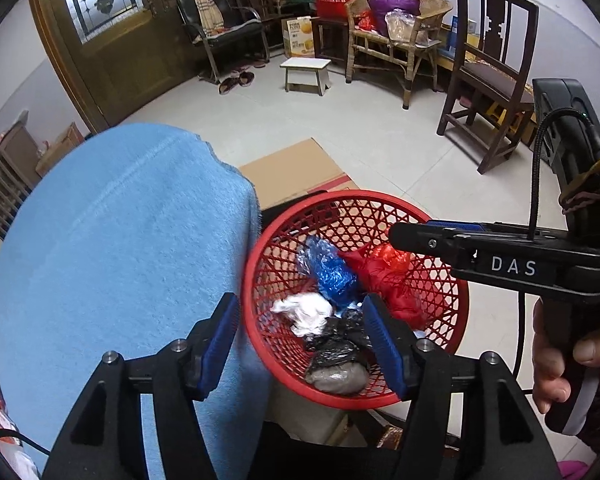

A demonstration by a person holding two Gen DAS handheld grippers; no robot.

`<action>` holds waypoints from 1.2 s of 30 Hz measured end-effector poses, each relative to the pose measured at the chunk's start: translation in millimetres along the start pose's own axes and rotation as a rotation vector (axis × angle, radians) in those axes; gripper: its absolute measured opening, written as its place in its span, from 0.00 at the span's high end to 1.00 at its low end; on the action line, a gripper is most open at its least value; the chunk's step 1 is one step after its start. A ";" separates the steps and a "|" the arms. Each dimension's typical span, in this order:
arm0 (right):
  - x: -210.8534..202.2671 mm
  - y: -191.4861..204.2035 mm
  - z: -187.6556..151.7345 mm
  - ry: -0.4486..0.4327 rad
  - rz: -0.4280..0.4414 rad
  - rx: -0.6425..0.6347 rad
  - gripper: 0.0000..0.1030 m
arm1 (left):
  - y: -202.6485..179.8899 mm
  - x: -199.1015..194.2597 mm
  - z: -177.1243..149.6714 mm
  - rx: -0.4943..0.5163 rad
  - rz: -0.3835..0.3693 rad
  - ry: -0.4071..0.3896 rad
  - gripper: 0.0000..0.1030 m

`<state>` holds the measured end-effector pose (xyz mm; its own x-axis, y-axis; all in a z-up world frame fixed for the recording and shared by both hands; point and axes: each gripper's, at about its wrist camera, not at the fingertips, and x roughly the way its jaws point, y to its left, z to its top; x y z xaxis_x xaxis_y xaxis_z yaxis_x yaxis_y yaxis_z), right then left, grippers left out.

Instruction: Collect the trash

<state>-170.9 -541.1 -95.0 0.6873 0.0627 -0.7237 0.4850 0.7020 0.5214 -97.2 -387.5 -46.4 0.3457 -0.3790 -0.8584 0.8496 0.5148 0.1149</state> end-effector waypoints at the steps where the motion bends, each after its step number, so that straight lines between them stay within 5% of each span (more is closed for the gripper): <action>1: -0.4 0.8 0.3 -0.002 -0.001 -0.002 0.50 | 3.0 -2.3 -0.7 -0.005 0.009 -0.006 0.37; 11: -13.3 6.3 7.2 -0.033 -0.023 -0.011 0.50 | 42.0 -32.8 -10.9 -0.109 0.172 -0.050 0.35; 19: -31.4 51.9 -9.2 -0.091 -0.057 -0.171 0.47 | 50.6 -69.4 -16.2 -0.114 0.288 -0.135 0.31; 36: -54.2 119.3 -37.1 -0.141 -0.064 -0.332 0.47 | 100.0 -126.3 -54.5 -0.289 0.368 -0.208 0.30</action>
<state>-170.3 -434.4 -10.3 0.7402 -0.0707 -0.6686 0.3433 0.8948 0.2855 -77.6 -246.3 46.3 0.6981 -0.2620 -0.6664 0.5216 0.8236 0.2226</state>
